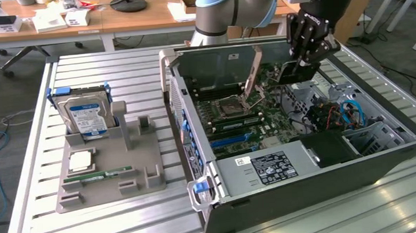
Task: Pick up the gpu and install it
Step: 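Insert the gpu into the slot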
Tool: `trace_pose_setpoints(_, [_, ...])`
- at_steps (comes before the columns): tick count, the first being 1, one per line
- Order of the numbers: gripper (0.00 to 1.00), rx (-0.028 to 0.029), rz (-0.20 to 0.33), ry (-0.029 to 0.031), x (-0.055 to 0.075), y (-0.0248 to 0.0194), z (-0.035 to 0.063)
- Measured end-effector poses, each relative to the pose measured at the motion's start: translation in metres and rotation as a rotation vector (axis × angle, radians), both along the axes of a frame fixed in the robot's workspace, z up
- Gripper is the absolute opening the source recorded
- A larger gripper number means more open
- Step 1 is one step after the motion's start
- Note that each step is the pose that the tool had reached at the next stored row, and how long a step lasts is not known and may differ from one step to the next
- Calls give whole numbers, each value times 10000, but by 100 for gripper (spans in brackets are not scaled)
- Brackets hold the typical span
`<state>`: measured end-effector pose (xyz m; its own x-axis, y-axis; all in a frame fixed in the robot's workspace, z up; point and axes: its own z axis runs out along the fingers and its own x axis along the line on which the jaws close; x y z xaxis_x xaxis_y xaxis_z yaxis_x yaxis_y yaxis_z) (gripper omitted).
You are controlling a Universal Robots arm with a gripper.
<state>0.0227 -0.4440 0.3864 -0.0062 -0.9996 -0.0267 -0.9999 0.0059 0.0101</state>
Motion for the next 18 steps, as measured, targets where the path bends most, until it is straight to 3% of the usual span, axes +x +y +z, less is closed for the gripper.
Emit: trace_pose_setpoints(18, [26, 3, -307, -16, -17, 0, -41])
